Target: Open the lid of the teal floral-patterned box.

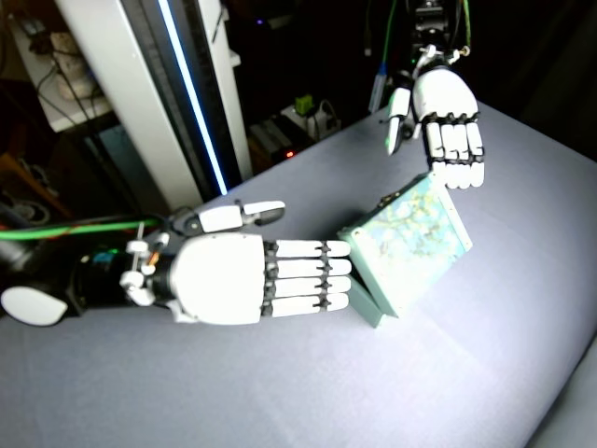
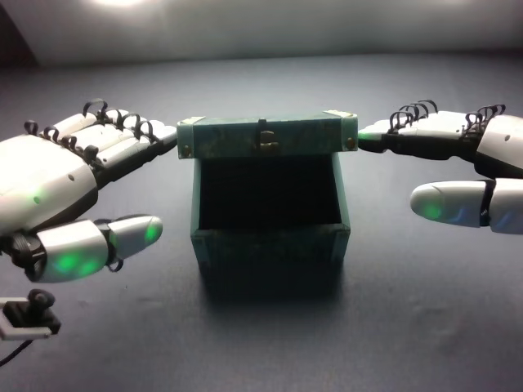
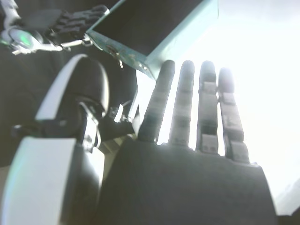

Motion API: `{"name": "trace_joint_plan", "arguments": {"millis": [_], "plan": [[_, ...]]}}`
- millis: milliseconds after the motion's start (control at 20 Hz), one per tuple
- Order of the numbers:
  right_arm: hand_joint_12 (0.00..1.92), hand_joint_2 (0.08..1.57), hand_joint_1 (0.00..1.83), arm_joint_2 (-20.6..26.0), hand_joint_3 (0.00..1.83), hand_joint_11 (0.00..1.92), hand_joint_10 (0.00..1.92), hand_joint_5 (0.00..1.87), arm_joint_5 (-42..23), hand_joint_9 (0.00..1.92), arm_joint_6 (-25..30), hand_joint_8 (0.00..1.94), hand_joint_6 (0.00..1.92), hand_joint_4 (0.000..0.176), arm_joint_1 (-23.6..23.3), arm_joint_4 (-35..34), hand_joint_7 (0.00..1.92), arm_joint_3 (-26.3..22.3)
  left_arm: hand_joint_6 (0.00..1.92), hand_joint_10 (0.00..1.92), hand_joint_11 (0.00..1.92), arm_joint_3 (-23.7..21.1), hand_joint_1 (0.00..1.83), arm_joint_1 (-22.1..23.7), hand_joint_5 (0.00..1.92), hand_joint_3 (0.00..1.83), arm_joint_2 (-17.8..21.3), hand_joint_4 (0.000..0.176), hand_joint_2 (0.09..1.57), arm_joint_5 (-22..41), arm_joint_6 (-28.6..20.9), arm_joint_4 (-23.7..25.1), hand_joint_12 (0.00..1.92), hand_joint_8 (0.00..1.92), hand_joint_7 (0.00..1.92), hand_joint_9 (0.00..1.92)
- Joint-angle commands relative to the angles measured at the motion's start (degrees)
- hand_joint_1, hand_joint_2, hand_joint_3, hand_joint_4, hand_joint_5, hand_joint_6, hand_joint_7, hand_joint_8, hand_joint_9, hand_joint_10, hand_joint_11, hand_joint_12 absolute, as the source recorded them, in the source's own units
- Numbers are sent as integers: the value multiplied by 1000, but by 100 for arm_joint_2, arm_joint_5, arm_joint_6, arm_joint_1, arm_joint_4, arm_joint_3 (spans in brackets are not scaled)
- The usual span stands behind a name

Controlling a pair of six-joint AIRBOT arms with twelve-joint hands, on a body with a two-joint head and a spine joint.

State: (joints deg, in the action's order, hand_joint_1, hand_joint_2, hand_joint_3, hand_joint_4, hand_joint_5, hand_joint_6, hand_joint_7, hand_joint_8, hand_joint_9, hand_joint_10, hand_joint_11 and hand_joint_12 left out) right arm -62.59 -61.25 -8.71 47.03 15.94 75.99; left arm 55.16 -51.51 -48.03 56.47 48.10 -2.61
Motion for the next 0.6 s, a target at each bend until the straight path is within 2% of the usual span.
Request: {"name": "trace_joint_plan", "arguments": {"millis": [0, 150, 350, 500, 550], "plan": [[228, 1352, 0, -16, 13, 190, 9, 256, -850, 251, 30, 6, 5, 0, -89, -217, 263, 2, 0, 1, 0, 9, 70, 103, 93, 0, -42, 0, 1425, 858, 6, 39, 330, 1, 120, 106], [220, 1351, 0, -50, 9, 171, 0, 239, -947, 232, -28, 0, 0, 0, -89, -378, 236, 31, 1, 1, 0, 29, 68, 123, 51, 0, -142, 0, 1417, 1073, 106, -161, 308, 1, 90, 94], [182, 1354, 0, -95, 6, 85, 0, 232, -1042, 159, -112, 0, 0, 0, -90, -598, 203, 76, 4, 4, 0, 66, 93, 122, 36, 0, -245, 0, 1365, 1208, 167, -356, 138, 5, 49, 35], [182, 1340, 0, -148, 0, 84, 0, 231, -1092, 139, -145, 2, 3, 9, -106, -725, 194, 114, 0, 2, 1, 117, 53, 123, 35, 0, -332, 0, 1351, 1278, 199, -498, 113, 1, 52, 36], [192, 1355, 0, -172, 6, 106, 6, 234, -1093, 152, -153, 7, 4, 3, -122, -756, 207, 135, 0, 2, 0, 134, 112, 123, 32, 1, -354, 0, 1367, 1295, 217, -544, 93, 1, 43, 21]]}}
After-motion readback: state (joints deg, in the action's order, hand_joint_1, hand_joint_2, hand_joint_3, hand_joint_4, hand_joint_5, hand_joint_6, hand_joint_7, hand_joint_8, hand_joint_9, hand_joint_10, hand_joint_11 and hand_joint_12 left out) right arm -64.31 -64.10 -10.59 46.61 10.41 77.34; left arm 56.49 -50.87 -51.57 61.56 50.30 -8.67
